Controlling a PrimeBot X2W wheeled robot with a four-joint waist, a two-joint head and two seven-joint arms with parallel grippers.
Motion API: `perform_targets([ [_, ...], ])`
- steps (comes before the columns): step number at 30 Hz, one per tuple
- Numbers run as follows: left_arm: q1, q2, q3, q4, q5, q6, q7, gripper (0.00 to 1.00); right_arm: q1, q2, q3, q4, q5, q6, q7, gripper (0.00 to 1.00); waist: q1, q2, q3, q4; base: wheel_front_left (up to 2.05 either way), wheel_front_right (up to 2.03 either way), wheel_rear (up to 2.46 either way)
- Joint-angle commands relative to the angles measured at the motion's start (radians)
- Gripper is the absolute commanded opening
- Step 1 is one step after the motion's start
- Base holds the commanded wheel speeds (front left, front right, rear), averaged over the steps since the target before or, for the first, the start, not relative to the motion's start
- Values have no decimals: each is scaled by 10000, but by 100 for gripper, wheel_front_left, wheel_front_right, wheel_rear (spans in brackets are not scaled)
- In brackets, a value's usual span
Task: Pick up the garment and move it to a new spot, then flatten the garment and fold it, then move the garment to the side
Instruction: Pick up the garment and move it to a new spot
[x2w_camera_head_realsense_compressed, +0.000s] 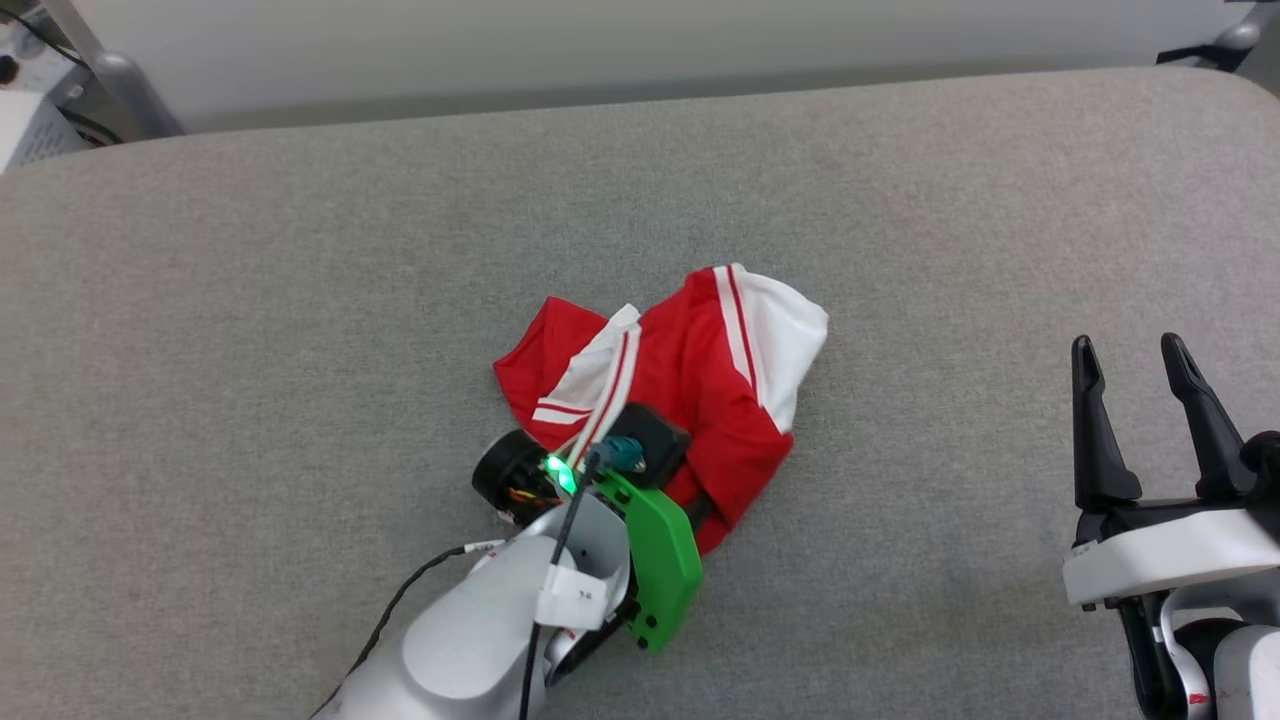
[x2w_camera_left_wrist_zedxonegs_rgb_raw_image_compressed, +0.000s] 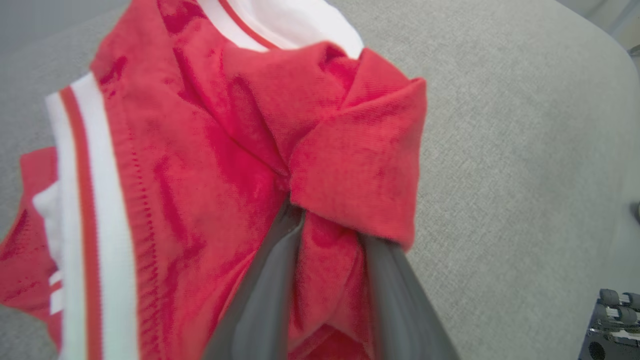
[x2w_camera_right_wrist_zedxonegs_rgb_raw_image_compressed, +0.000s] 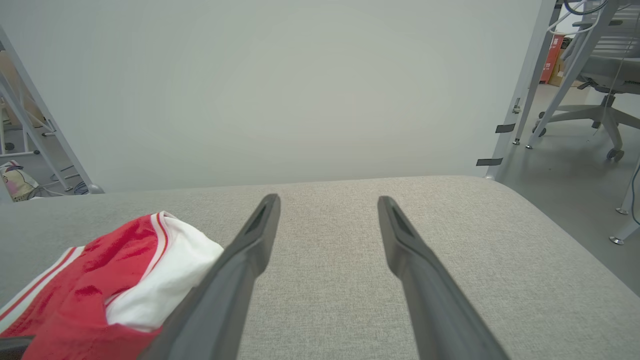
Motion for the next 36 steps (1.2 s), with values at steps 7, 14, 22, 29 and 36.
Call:
perform_targets([
  [7, 78, -26, -1081, -303, -13, -97, 184, 26, -373, -10, 256, 111, 154, -7, -241, 100, 1, -1, 1116, -404, 0, 0, 0],
  [14, -133, -10, -1156, -727, 319, -88, -1104, 100, -354, -9, 298, 447, 62, -7, -280, 100, 1, -1, 417, 31, 0, 0, 0],
  [22, 79, 227, -497, -1658, 282, 472, -2516, 100, -90, -9, 368, 454, -121, -7, 15, 100, 1, -1, -525, 697, 0, 0, 0],
  [29, 647, 672, 739, -2281, -96, 1377, -3098, 100, 169, -9, 330, 436, -137, -7, 216, 100, 1, -1, -863, 1047, 0, 0, 0],
  [36, 1694, 1256, 2584, -2821, -421, 2428, -3242, 100, 444, -9, 409, 421, -142, -7, 378, 100, 1, -1, -1065, 1203, 0, 0, 0],
])
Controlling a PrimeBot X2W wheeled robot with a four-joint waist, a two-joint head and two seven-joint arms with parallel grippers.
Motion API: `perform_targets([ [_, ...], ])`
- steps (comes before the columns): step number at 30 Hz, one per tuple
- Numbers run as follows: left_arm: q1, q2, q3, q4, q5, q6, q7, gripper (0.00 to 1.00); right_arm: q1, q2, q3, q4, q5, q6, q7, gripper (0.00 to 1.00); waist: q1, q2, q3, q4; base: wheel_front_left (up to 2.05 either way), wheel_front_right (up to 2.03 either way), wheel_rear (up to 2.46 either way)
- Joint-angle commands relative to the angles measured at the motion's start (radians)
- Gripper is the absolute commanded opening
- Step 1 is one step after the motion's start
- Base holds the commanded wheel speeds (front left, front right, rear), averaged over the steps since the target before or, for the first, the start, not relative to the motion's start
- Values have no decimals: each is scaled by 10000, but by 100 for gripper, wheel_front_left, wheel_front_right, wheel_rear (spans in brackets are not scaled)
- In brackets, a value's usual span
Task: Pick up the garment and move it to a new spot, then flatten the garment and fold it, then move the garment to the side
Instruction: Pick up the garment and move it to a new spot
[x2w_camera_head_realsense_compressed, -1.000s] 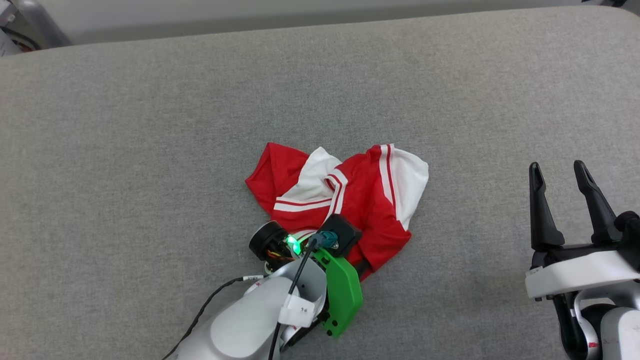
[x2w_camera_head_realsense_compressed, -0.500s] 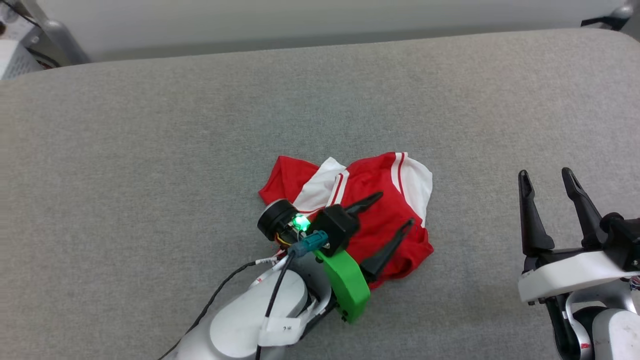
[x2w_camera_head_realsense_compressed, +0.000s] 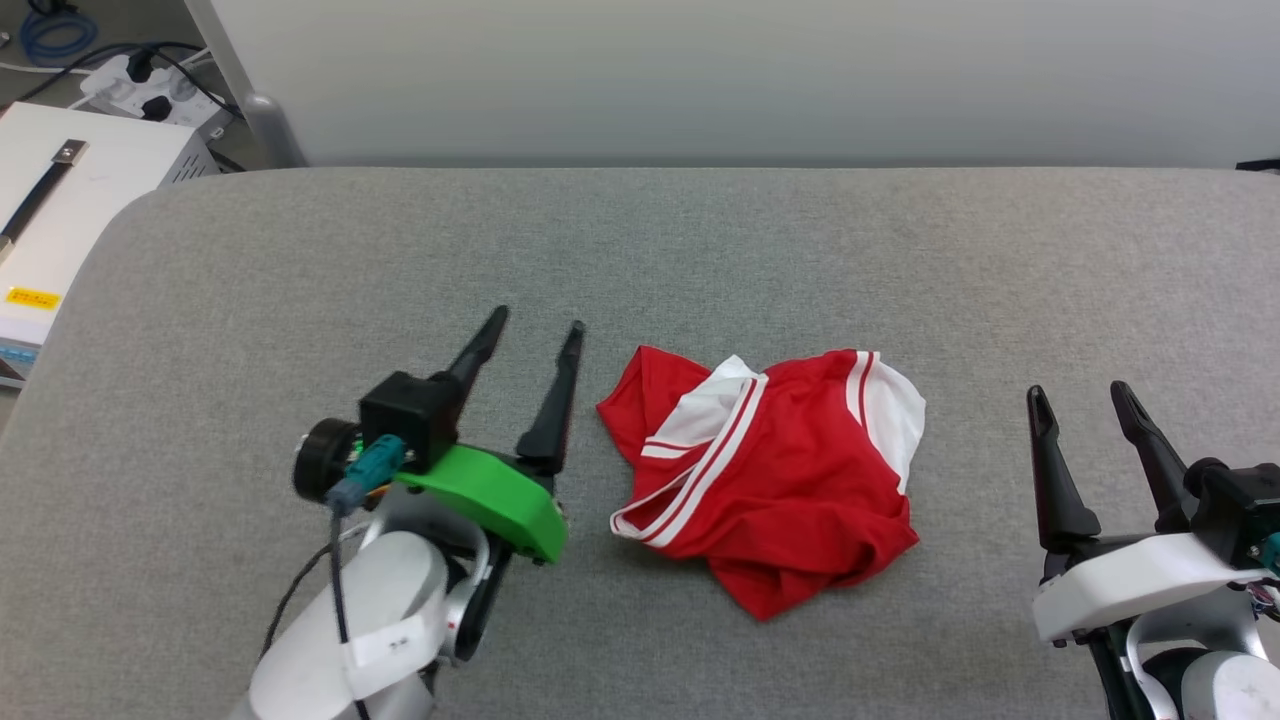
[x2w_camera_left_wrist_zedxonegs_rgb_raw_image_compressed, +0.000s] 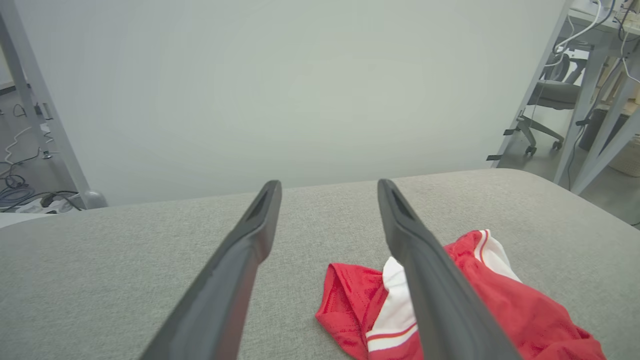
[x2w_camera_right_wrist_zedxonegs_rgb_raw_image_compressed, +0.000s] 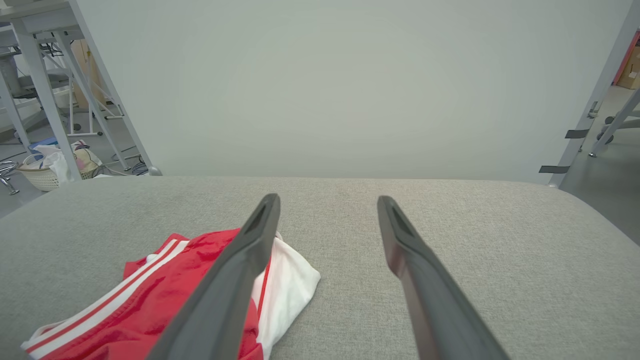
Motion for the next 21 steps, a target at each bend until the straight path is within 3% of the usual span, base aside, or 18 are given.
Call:
perform_targets([
  [1, 313, 123, 315, -177, 22, 157, -51, 100, 99, -18, 28, -30, -64, -7, 32, 100, 0, 0, -116, 106, 0, 0, 0],
  [7, 1639, 359, 1974, -902, 341, 578, -56, 100, 355, -18, 90, 0, -140, -7, 150, 100, 0, 0, -340, 197, 0, 0, 0],
  [11, 2432, 414, 2556, -1193, 700, 684, -57, 100, 512, -18, 99, -8, -140, -7, 192, 100, 0, 0, -451, 198, 0, 0, 0],
  [21, 3230, 457, 2543, -1450, 1238, 743, -58, 100, 642, -18, 78, -23, -177, -7, 285, 100, 0, 0, -566, 159, 0, 0, 0],
])
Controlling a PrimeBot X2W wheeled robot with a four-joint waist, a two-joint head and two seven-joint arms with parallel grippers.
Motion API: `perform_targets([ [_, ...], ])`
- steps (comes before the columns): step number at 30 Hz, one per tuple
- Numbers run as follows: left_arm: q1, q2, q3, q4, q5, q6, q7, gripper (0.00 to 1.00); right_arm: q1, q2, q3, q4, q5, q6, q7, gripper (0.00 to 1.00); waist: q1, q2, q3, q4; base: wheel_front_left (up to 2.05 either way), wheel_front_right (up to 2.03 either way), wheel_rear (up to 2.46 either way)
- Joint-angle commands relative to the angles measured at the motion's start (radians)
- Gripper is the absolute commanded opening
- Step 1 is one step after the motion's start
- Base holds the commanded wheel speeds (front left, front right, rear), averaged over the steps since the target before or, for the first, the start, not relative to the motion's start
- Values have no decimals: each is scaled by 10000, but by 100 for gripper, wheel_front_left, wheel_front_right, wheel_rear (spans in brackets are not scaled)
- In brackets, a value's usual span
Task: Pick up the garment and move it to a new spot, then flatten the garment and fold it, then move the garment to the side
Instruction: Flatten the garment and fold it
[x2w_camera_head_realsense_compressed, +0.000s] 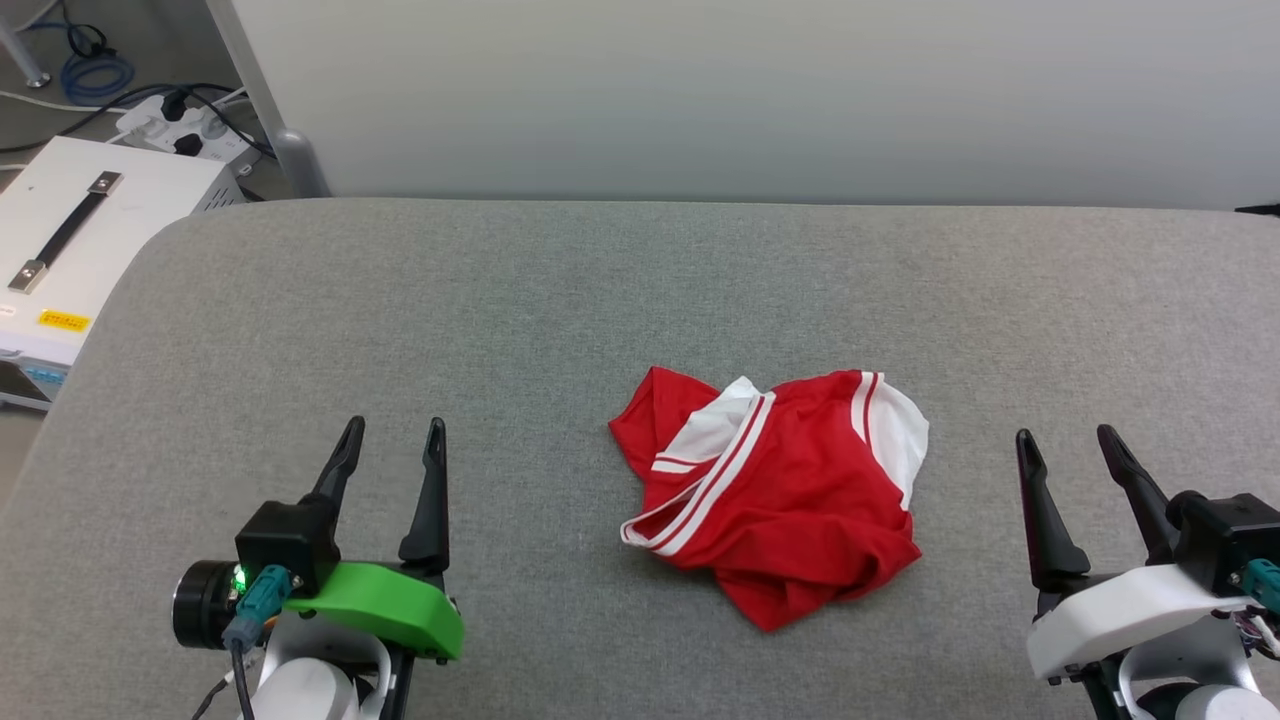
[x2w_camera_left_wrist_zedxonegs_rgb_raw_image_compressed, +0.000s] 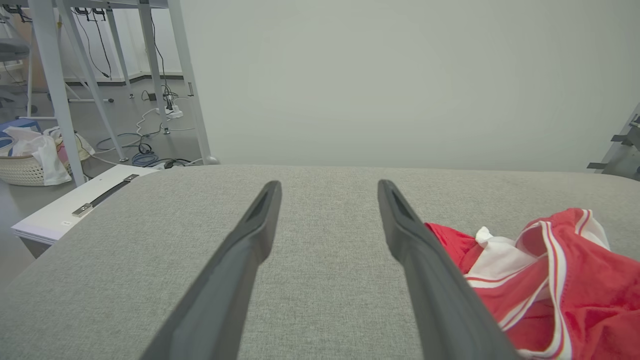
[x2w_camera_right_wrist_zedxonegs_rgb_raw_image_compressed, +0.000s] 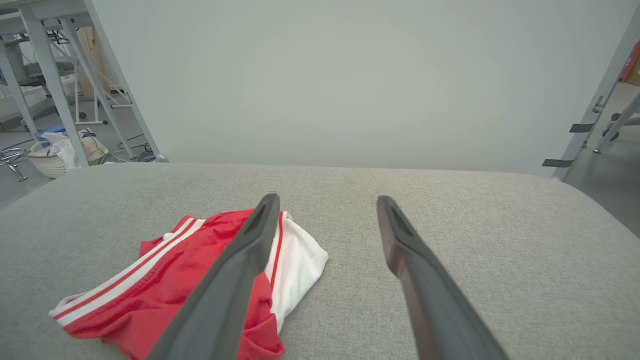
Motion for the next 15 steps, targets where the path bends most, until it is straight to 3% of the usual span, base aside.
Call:
perform_targets([
  [1, 99, 29, -44, -39, 105, 61, -56, 100, 74, -16, -1, -19, -107, -7, 27, 100, 0, 0, 11, -11, 0, 0, 0],
  [9, -213, -18, -126, 24, 126, 18, -47, 100, -238, -18, -452, 694, -113, -7, 637, 100, 0, 0, 321, 18, 0, 0, 0],
  [15, -547, -254, -141, 24, 152, -29, -51, 100, -1081, -496, -988, 2206, 433, -7, 2137, 100, 0, 0, 787, 430, 0, 0, 0],
])
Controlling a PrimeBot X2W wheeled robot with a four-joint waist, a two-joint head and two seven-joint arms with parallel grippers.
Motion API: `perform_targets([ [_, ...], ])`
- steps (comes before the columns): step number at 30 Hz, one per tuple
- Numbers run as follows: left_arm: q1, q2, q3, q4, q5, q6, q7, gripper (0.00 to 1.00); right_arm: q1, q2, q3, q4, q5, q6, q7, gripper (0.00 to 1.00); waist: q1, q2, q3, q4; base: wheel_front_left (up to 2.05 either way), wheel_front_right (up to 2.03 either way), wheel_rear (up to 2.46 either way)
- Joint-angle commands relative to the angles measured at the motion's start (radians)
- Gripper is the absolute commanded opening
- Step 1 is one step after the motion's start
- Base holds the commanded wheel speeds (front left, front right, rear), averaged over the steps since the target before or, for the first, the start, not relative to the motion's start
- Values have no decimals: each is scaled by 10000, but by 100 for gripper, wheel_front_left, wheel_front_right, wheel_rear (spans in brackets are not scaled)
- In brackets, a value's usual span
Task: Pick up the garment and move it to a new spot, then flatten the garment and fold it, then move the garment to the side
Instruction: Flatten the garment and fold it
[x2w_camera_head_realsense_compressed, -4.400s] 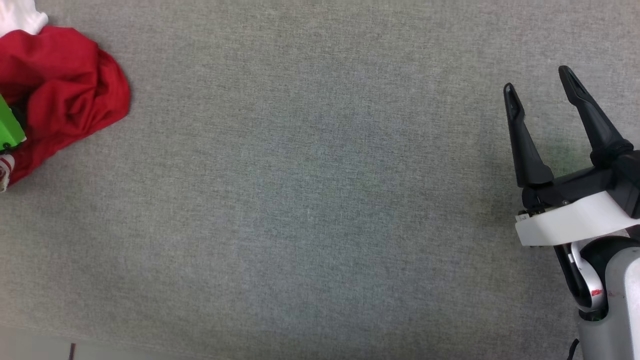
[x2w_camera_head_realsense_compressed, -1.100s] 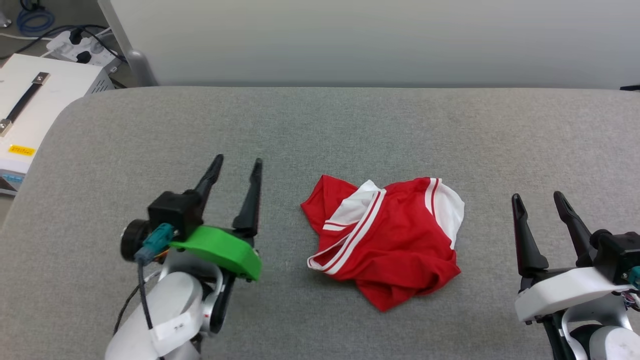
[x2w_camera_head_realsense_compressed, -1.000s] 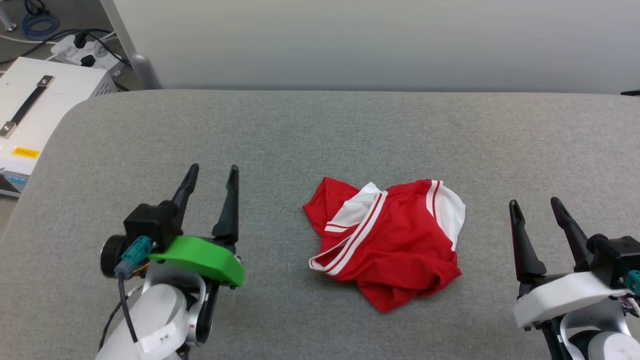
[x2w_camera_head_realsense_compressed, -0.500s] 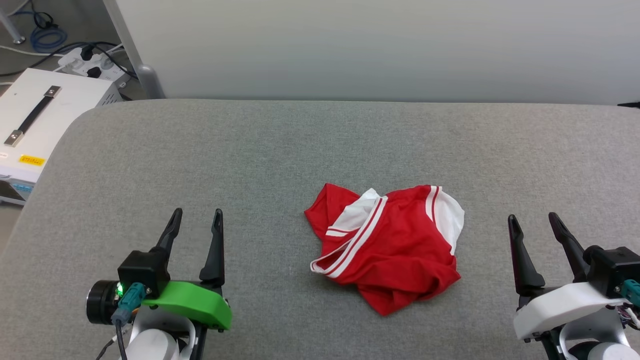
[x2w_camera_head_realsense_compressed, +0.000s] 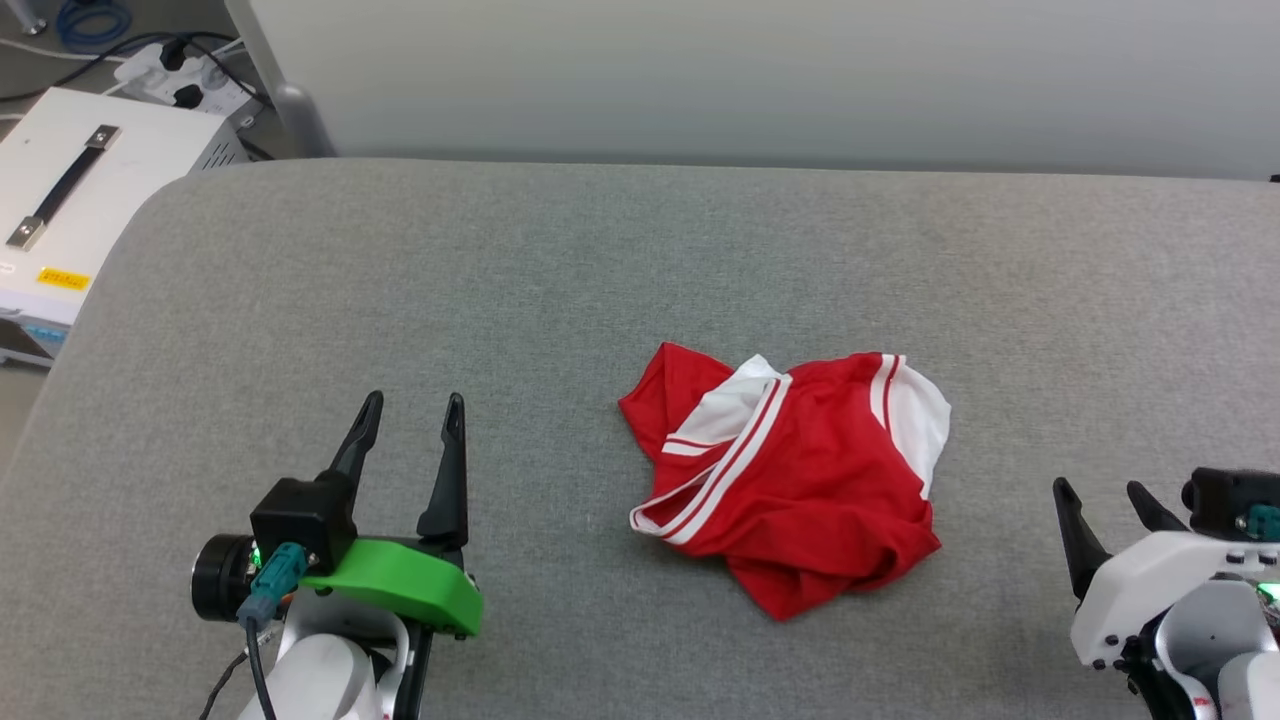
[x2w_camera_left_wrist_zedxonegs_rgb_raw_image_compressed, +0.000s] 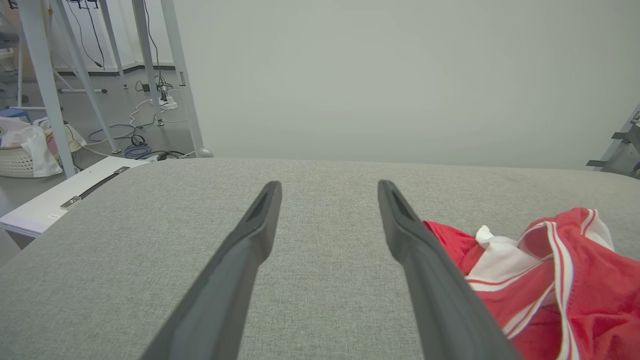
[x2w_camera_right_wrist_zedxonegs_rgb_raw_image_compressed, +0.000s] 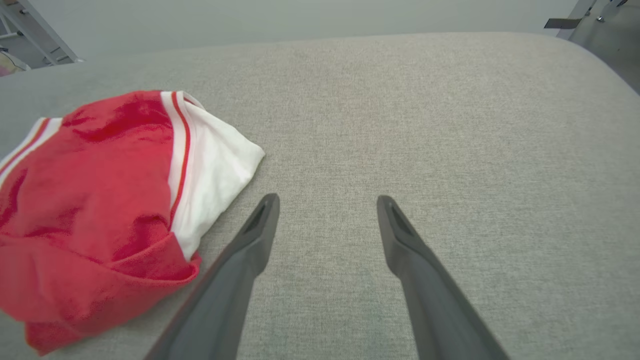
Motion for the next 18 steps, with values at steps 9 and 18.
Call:
perform_targets([
  [9, -611, -736, 242, -21, 300, -324, -57, 100, -2392, -1746, 1398, 1692, 1630, -6, 2655, 100, 1, -1, 1103, 1095, 0, 0, 0],
  [18, -976, -1428, 657, 271, 656, -881, -58, 100, -4004, -2764, 3379, 3219, 2479, -6, 4099, 100, 1, -1, 1759, 1673, 0, 0, 0],
])
